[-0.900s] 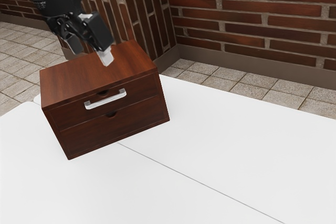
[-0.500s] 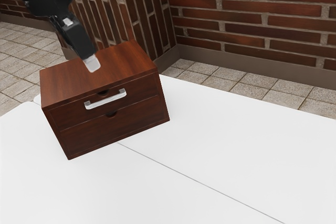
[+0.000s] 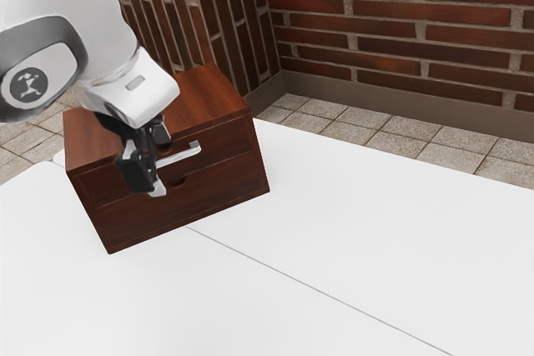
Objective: Pull the drawer handle with one arm to open the drawer
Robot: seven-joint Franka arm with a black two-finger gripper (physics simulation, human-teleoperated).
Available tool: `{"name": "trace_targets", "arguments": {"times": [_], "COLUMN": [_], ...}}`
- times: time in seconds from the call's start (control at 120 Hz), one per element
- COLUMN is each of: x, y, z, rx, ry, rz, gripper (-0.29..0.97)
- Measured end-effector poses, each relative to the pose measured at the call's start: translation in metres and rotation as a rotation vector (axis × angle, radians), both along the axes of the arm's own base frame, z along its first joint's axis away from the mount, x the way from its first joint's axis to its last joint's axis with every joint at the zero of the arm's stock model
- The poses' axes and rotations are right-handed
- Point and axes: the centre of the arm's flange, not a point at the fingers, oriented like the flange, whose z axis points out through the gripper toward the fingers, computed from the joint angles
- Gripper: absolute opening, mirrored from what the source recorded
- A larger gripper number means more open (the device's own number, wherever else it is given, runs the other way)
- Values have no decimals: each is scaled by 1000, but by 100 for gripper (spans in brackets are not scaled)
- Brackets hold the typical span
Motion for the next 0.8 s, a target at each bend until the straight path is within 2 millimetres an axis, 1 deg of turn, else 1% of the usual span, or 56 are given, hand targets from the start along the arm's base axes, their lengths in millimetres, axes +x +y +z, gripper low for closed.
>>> {"name": "trace_targets", "arguments": {"times": [0.067,0.158,0.275,0.325,0.4,0.5,0.592,0.692,0.8], "x": [12,33,62,70,76,79,86,95,95], "y": [17,43,59,64,68,75,79,93,115], "z": [-10,-32,-54,-56,-54,-57,-66,-81,-85], "rx": [7,12,24,28,32,34,39,42,42], "ry": [5,33,53,52,41,41,44,46,38], "rz": [-20,-25,-40,-38,-43,-42,-46,-33,3], "gripper": [68,68,68,68,68,68,68,68,68]}}
